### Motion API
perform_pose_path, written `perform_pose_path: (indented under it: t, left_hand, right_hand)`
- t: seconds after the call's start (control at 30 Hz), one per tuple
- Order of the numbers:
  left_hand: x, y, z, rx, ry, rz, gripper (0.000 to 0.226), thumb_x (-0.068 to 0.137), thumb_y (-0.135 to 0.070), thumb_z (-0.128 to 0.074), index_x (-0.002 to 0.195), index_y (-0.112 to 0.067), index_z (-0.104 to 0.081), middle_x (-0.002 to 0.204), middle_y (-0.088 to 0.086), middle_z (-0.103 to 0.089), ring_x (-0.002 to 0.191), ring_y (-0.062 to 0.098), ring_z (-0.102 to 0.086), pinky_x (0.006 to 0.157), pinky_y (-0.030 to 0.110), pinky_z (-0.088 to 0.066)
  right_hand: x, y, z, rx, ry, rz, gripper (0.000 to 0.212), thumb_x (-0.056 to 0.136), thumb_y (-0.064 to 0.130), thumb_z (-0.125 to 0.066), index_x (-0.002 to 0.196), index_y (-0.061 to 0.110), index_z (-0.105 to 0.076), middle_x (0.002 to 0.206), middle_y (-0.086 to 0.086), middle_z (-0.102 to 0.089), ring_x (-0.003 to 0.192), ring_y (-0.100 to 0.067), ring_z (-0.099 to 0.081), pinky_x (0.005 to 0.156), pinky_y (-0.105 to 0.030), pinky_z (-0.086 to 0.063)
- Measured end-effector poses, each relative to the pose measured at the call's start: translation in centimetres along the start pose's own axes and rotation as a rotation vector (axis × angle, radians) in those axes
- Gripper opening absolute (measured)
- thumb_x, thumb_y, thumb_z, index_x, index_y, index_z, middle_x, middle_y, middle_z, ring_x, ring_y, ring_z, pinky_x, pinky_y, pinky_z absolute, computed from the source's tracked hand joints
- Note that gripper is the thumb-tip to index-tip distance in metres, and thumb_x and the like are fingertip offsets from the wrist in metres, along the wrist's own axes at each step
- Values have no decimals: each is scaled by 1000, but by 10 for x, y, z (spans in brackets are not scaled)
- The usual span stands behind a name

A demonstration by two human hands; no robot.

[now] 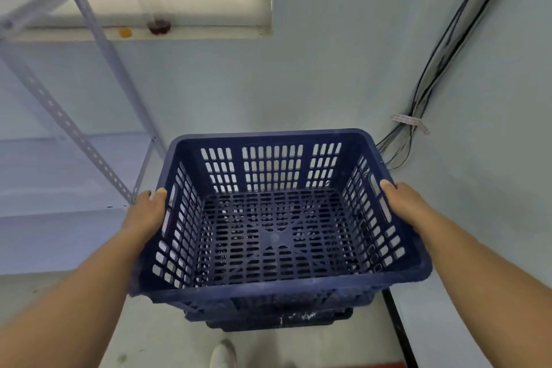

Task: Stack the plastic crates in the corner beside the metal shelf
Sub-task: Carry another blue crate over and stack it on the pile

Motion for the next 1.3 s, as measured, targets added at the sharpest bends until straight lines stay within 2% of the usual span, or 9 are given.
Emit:
perform_pose_path:
  t: [0.1,0.17,0.23,0.3,0.47,0.67,0.77,1.13,1.3]
  left_hand:
    - [-35,21,1,313,-92,-182,70,98,-53,-31,151,-9,-20,157,21,-23,138,42,-32,109,57,-31]
    - [-52,40,-7,365,-37,-139,68,97,-52,-32,152,-14,-15,156,20,-25,135,42,-37,106,58,-34]
    - [-60,48,-14,288,-51,-114,51,100,-39,-30,146,-18,-23,131,24,-52,107,43,-55,89,54,-45]
    - [-62,46,-17,287,-110,-131,41,102,-27,-26,142,-18,-26,103,23,-60,81,37,-53,72,45,-41]
    - [-69,44,-15,349,-147,-156,40,103,-24,-24,142,-18,-25,83,17,-57,70,36,-52,63,42,-39]
    - [-69,42,-11,221,-69,-132,40,102,-24,-28,141,-18,-28,101,22,-66,84,40,-63,76,46,-49]
    - [-88,47,-8,82,-55,-105,44,101,-20,-36,144,-12,-30,122,23,-58,102,41,-56,79,40,-38]
    - [-95,55,-14,51,-79,-95,43,102,-16,-30,145,-13,-33,122,27,-58,101,41,-54,77,38,-33]
    - [-96,54,-10,40,-54,-112,44,102,-16,-30,146,-13,-32,121,26,-58,87,31,-44,75,38,-33]
  right_hand:
    - [-27,-18,1,-395,-120,141,73,96,55,-28,148,4,-17,150,-22,-30,133,-41,-35,105,-48,-33]
    - [-44,-33,-7,-443,-109,164,67,98,48,-27,149,8,-12,146,-23,-34,126,-40,-42,99,-49,-37]
    - [-49,-43,-15,-414,-98,172,57,100,34,-29,149,12,-10,128,-25,-48,102,-39,-53,83,-44,-43]
    - [-48,-46,-19,-411,-131,198,56,99,23,-31,150,14,-8,114,-25,-53,89,-37,-55,74,-40,-41]
    - [-50,-43,-19,-458,-166,205,56,96,17,-32,147,14,-11,103,-24,-56,82,-34,-53,71,-39,-43]
    - [-51,-42,-16,-398,-133,191,52,96,18,-34,145,14,-17,109,-23,-55,90,-37,-56,75,-41,-45]
    - [-59,-54,-13,-342,-151,183,41,96,19,-32,136,11,-31,110,-23,-57,89,-37,-56,74,-40,-46]
    - [-77,-65,-17,-212,-208,192,31,97,13,-32,127,8,-39,106,-25,-59,79,-33,-52,69,-38,-41]
    - [-78,-64,-14,-221,-195,208,31,97,13,-32,126,5,-41,108,-27,-60,84,-36,-55,71,-38,-43]
Point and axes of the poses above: each hand's wrist, its own x-axis towards the middle knuckle, its own z-axis out of the back of the hand, y = z × x, the point moved 2 cm from there along x, towards the middle knuckle
